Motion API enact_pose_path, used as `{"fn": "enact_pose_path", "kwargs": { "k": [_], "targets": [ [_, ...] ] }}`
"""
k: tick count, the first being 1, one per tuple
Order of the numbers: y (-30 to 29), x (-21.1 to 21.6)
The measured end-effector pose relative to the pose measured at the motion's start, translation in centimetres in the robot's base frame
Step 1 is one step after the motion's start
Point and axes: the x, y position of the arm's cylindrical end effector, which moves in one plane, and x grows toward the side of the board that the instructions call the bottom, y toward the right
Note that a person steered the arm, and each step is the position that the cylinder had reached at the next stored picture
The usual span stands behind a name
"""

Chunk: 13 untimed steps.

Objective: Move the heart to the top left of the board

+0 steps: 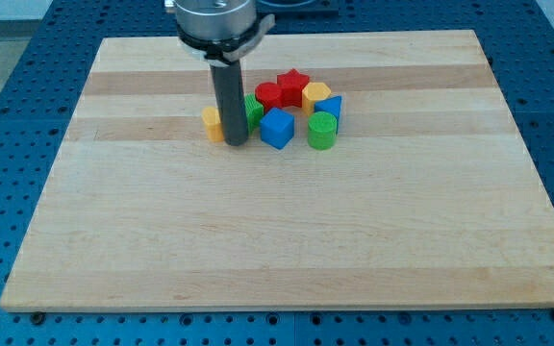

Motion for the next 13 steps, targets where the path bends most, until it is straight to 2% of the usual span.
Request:
{"fn": "enact_pose_path", "kwargs": {
  "k": [2, 5, 7, 10, 13],
  "targets": [
    [-5.6, -0.1],
    [-2.6, -0.7],
    [-4.8, -6.1],
    [-12.6, -7.0],
    [-12.7, -10.5]
  ]
}}
